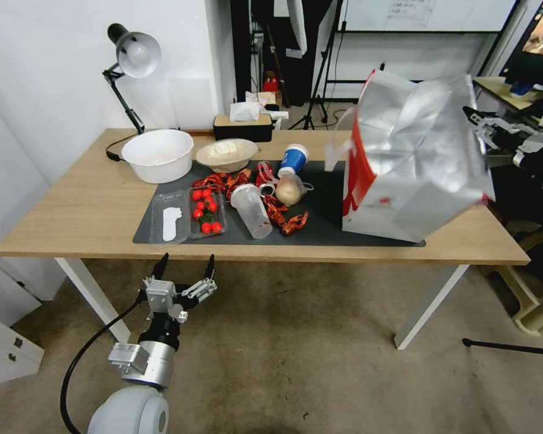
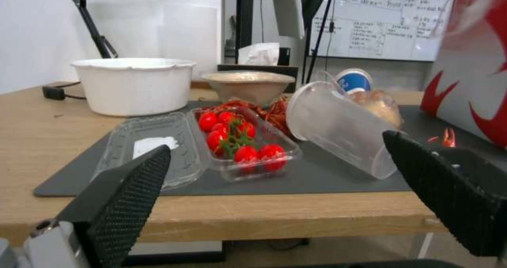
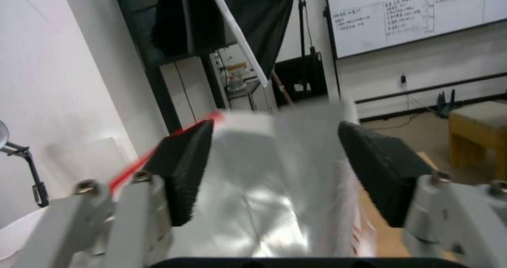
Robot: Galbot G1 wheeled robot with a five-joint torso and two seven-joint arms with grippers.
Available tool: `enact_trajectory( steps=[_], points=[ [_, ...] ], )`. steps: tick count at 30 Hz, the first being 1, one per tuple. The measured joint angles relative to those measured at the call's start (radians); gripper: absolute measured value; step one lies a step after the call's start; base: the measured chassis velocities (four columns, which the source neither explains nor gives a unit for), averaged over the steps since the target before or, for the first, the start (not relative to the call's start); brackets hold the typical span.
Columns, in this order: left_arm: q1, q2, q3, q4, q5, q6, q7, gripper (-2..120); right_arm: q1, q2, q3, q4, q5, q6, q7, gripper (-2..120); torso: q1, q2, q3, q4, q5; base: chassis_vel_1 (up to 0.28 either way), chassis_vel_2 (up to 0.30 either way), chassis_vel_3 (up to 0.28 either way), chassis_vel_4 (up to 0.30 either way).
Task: Pick up the food delivery bag from the floor and place it on the table.
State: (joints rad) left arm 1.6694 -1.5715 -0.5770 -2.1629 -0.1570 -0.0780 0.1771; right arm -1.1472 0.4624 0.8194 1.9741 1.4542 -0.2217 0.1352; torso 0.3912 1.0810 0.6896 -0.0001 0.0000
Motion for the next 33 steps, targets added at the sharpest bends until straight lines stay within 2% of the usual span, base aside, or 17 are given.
enact_trajectory(
  steps=[2, 3, 6, 9, 13, 16, 21, 24, 25, 27, 28, 31, 33],
  points=[
    [0.001, 0.0, 0.0, -0.003, 0.0, 0.0, 0.0, 100, -0.016, 0.002, 0.015, 0.014, -0.005, 0.014, -0.016, 78, 0.0, 0.0, 0.0, 0.0001, 0.0, 0.0, 0.0, 0.0, 0.0],
    [0.001, 0.0, 0.0, -0.003, 0.0, 0.0, 0.0, 100, -0.016, 0.002, 0.015, 0.014, -0.005, 0.014, -0.016, 78, 0.0, 0.0, 0.0, 0.0001, 0.0, 0.0, 0.0, 0.0, 0.0],
    [0.003, 0.0, 0.0, -0.006, 0.001, -0.001, 0.0, 100, -0.056, 0.022, 0.029, 0.053, -0.025, 0.083, -0.081, 92, 0.0, 0.0, 0.0, 0.0001, 0.0, 0.0, 0.0, 0.0, 0.0],
    [0.004, 0.0, -0.002, -0.007, 0.001, -0.001, 0.0, 100, -0.083, 0.044, 0.034, 0.08, -0.047, 0.139, -0.134, 99, 0.0, 0.0, 0.0, 0.0001, -0.0001, 0.0, 0.0, 0.0, 0.0],
    [0.005, 0.001, -0.004, -0.009, 0.0, -0.001, 0.0, 100, -0.115, 0.073, 0.042, 0.109, -0.079, 0.2, -0.191, 100, 0.0, 0.0, 0.0, 0.0001, -0.0002, 0.0, 0.0, 0.0, 0.0],
    [0.005, 0.002, -0.006, -0.009, -0.001, -0.001, -0.001, 100, -0.171, 0.111, 0.054, 0.138, -0.149, 0.284, -0.291, 100, 0.0, 0.0, 0.0, 0.0001, -0.0001, 0.0, 0.0, 0.0, 0.0],
    [0.005, 0.002, -0.008, -0.009, -0.001, -0.001, -0.003, 100, -0.226, 0.144, 0.064, 0.17, -0.194, 0.332, -0.364, 100, 0.0, 0.0, 0.0, 0.0, -0.0001, 0.0, 0.0, 0.0, 0.0],
    [0.005, 0.002, -0.013, -0.008, -0.001, -0.001, -0.005, 100, -0.293, 0.199, 0.063, 0.191, -0.346, 0.393, -0.442, 100, 0.0, 0.0, 0.0, 0.0001, -0.0003, 0.0, 0.0, 0.0, 0.0],
    [0.005, 0.002, -0.013, -0.008, -0.001, -0.001, -0.005, 100, -0.293, 0.199, 0.063, 0.191, -0.346, 0.393, -0.442, 100, 0.0, 0.0, 0.0, 0.0001, -0.0003, 0.0, 0.0, 0.0, 0.0],
    [0.009, -0.001, -0.019, -0.007, -0.002, -0.007, -0.008, 100, -0.331, 0.237, 0.05, 0.195, -0.46, 0.421, -0.453, 100, 0.0, 0.0, 0.0, 0.0, -0.0001, 0.0, 0.0, 0.0, 0.0],
    [0.009, -0.001, -0.019, -0.007, -0.002, -0.007, -0.008, 100, -0.331, 0.237, 0.05, 0.195, -0.46, 0.421, -0.453, 100, 0.0, 0.0, 0.0, 0.0, -0.0001, 0.0, 0.0, 0.0, 0.0],
    [0.011, -0.003, -0.023, -0.001, -0.002, -0.014, -0.012, 100, -0.414, 0.316, 0.041, 0.215, -0.636, 0.443, -0.405, 100, 0.0, 0.0, 0.0, 0.0002, -0.0001, 0.0, 0.0, 0.0, 0.0],
    [0.011, -0.003, -0.023, 0.0, -0.002, -0.015, -0.012, 100, -0.43, 0.331, 0.039, 0.218, -0.665, 0.444, -0.391, 100, 0.0, 0.0, 0.0, 0.0, -0.0002, 0.0, 0.0, 0.0, 0.0]
  ],
)
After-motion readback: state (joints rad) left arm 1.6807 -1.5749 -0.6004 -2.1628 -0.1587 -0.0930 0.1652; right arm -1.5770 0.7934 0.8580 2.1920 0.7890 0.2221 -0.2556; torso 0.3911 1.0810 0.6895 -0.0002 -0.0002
